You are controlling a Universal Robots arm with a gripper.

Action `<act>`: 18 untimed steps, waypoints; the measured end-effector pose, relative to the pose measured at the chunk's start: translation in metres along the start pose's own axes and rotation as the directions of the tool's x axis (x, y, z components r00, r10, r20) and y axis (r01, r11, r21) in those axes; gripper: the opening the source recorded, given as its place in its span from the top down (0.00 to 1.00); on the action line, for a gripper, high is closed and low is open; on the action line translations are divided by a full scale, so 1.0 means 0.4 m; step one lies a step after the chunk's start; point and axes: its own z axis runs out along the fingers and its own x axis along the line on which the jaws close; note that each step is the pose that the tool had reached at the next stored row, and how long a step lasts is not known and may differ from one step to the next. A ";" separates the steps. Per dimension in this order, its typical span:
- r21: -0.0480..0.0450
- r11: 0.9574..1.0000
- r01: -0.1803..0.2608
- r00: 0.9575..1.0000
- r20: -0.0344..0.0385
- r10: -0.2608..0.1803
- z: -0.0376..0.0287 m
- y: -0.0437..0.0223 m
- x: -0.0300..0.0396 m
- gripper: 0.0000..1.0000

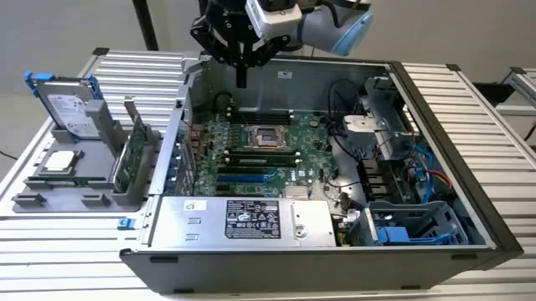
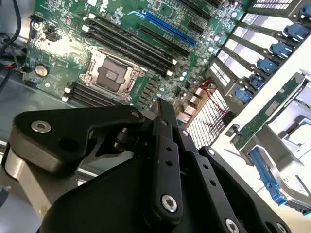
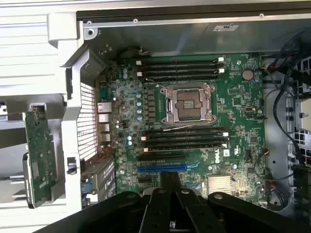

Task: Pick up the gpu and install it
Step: 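Reach for the gpu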

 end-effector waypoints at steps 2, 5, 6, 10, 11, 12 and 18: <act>0.000 1.000 0.000 1.000 0.000 0.000 0.000 0.000 0.000 1.00; 0.000 1.000 0.000 1.000 0.000 0.000 -0.001 0.000 0.000 1.00; 0.000 1.000 0.000 1.000 0.000 0.000 -0.001 0.000 0.000 1.00; 0.000 1.000 0.000 1.000 0.000 0.000 -0.001 0.000 0.000 1.00; 0.000 1.000 0.000 1.000 0.000 0.000 -0.001 0.000 0.000 1.00; 0.000 1.000 0.000 1.000 0.000 0.000 -0.001 0.000 0.000 1.00; 0.000 1.000 0.000 1.000 0.000 0.000 -0.002 0.000 0.001 1.00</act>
